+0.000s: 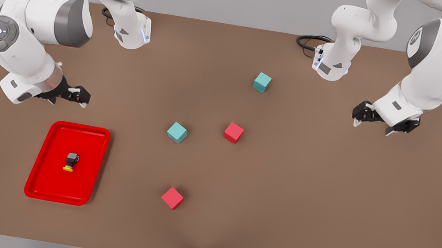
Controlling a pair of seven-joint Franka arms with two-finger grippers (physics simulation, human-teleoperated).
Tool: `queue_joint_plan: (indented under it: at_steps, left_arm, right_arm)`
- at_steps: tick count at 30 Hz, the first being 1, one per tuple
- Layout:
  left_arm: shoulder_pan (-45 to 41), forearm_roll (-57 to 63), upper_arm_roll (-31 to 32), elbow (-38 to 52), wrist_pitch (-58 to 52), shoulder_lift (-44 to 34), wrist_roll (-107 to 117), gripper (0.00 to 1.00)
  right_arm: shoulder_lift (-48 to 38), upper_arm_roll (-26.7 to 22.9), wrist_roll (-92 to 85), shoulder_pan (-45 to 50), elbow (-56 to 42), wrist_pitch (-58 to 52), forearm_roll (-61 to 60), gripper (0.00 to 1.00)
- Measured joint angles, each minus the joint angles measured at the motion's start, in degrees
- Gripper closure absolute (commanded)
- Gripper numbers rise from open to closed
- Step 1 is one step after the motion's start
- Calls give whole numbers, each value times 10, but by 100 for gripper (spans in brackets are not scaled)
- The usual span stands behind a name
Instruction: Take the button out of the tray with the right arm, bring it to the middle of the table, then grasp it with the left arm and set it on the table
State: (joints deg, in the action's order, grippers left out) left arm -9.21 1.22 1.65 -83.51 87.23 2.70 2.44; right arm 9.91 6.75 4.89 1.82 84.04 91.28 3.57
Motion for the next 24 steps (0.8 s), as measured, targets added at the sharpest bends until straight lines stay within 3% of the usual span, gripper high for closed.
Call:
queue_joint_plan:
  at_steps: [7,13,17,24]
  left_arm:
    - [-1,1,0,0,14,25,5,0]
    - [-10,2,1,2,21,61,7,0]
    - [-8,2,1,2,24,69,9,0]
    - [-9,2,1,3,27,71,10,0]
  right_arm:
    - [26,1,4,-19,2,7,-4,0]
    - [113,1,6,-57,13,16,-4,0]
    - [171,0,5,-109,102,109,0,0]
    - [281,0,-10,-147,122,298,11,0]
